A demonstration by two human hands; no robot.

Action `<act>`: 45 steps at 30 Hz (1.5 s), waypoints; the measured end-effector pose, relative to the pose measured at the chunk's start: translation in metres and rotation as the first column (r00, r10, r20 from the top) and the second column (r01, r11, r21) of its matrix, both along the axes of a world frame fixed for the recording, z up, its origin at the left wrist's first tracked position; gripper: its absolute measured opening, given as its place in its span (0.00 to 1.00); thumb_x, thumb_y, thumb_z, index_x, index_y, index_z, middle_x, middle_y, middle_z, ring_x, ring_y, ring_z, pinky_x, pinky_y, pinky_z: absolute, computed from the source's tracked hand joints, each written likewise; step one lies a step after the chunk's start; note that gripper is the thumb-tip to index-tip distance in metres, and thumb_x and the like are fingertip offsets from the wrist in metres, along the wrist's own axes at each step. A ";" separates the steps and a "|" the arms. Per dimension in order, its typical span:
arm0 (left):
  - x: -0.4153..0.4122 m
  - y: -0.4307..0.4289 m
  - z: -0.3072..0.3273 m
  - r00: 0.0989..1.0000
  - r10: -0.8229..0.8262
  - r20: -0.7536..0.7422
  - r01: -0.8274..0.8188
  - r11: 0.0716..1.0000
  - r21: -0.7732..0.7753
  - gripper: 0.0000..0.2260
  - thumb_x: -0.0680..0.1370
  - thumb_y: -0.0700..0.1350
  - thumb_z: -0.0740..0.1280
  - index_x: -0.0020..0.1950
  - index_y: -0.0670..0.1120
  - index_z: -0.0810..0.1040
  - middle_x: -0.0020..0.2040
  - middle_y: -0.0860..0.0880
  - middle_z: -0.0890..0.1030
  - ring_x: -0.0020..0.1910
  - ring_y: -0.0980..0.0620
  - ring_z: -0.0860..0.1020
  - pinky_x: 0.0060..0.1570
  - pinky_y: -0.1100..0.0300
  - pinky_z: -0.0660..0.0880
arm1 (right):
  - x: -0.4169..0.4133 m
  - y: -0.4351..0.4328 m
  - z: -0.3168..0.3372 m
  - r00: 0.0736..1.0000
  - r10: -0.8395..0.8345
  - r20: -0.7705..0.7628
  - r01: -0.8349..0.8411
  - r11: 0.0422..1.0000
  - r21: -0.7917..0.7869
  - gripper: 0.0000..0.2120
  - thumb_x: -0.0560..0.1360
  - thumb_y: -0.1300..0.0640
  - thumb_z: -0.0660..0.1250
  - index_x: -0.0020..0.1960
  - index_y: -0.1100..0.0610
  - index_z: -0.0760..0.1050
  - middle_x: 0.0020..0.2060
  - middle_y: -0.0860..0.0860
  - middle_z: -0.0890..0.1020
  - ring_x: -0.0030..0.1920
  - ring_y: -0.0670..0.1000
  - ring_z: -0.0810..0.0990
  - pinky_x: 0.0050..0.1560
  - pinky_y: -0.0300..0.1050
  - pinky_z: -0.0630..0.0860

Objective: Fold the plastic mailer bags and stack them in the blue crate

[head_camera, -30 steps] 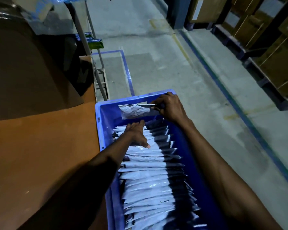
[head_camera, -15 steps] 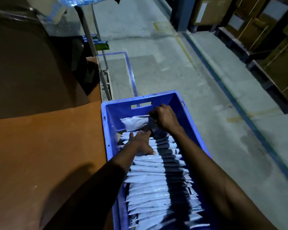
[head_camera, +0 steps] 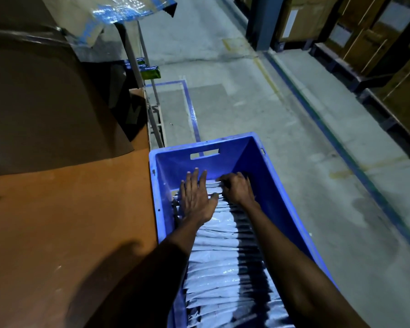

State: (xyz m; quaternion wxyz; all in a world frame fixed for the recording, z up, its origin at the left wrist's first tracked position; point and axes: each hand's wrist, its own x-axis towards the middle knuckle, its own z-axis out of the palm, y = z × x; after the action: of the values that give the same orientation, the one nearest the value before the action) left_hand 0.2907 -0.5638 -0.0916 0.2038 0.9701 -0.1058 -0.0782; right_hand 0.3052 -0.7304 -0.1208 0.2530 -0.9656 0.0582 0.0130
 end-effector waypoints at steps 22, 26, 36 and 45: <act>-0.021 0.039 0.084 0.998 -0.068 -0.021 0.067 0.998 -0.006 0.29 0.86 0.63 0.47 0.82 0.49 0.64 0.83 0.46 0.62 0.83 0.45 0.50 0.81 0.45 0.40 | -0.060 0.025 0.092 0.966 -0.028 0.256 0.033 0.999 -0.016 0.18 0.82 0.43 0.61 0.63 0.49 0.83 0.64 0.50 0.83 0.67 0.56 0.77 0.64 0.54 0.71; -0.047 0.087 0.112 0.985 -0.066 0.159 0.077 0.995 -0.064 0.29 0.85 0.63 0.46 0.79 0.50 0.69 0.80 0.48 0.67 0.83 0.47 0.54 0.81 0.46 0.43 | -0.092 0.055 0.114 0.945 -0.027 0.327 0.021 1.000 0.020 0.12 0.83 0.47 0.67 0.63 0.48 0.83 0.64 0.49 0.83 0.67 0.53 0.75 0.60 0.51 0.71; -0.107 0.269 0.136 0.965 0.116 0.235 -0.067 0.977 -0.204 0.28 0.84 0.63 0.49 0.73 0.49 0.75 0.73 0.46 0.75 0.80 0.45 0.60 0.78 0.44 0.52 | -0.146 0.223 0.164 0.882 0.022 0.470 -0.103 0.984 0.147 0.12 0.81 0.51 0.67 0.61 0.51 0.85 0.58 0.50 0.84 0.63 0.53 0.77 0.62 0.41 0.70; -0.157 0.474 0.125 0.853 0.282 0.438 -0.119 0.924 -0.363 0.12 0.85 0.50 0.62 0.65 0.51 0.81 0.64 0.50 0.79 0.69 0.46 0.72 0.66 0.46 0.67 | -0.145 0.435 0.159 0.870 0.148 0.471 -0.270 0.941 0.203 0.11 0.83 0.54 0.68 0.63 0.51 0.83 0.61 0.47 0.82 0.63 0.50 0.76 0.60 0.44 0.74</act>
State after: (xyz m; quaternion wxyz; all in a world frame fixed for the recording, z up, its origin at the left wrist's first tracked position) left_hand 0.1339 -0.0901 0.0333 0.3340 0.9176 -0.0614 0.2065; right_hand 0.1598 -0.2949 0.0378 0.3820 -0.9008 -0.1096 -0.1752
